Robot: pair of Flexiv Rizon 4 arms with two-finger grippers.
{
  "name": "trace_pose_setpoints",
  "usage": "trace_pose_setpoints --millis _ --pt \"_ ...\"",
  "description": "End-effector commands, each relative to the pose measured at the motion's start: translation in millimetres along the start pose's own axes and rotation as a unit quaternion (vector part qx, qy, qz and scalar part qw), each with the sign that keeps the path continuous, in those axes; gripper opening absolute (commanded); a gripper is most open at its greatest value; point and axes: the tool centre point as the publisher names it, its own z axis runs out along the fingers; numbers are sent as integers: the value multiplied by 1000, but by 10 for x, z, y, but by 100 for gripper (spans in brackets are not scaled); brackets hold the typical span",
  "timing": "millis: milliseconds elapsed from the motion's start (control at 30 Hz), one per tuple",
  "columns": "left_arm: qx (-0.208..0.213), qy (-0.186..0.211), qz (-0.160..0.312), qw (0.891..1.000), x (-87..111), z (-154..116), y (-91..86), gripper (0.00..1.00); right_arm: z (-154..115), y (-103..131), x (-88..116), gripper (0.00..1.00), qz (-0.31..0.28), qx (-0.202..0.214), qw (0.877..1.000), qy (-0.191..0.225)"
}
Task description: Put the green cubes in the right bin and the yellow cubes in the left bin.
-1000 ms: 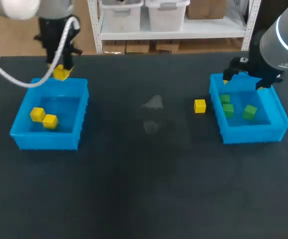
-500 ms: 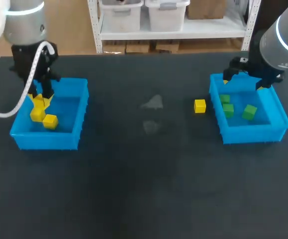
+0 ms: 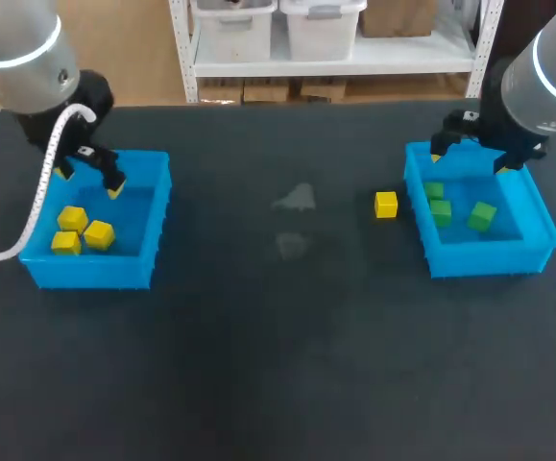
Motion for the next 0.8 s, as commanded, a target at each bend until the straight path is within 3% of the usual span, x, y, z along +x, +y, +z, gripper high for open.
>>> trace_pose_setpoints --millis 33,267,533,667,800 --pt "4 -47 32 998 -243 -33 -237 100 -7 -5 19 100 1 1 1000 -4" --pt "40 -73 123 989 -783 -71 -949 100 -7 -5 19 100 1 1 1000 -4" --pt "80 -74 217 970 -1121 -14 -1786 100 -7 -5 19 100 1 1 1000 -4" --pt "88 -64 248 963 -1228 71 -2071 100 -7 -5 19 100 1 1 1000 -4" --pt "89 -51 268 958 -1326 217 -2231 100 -7 -5 19 100 1 1 1000 -4"
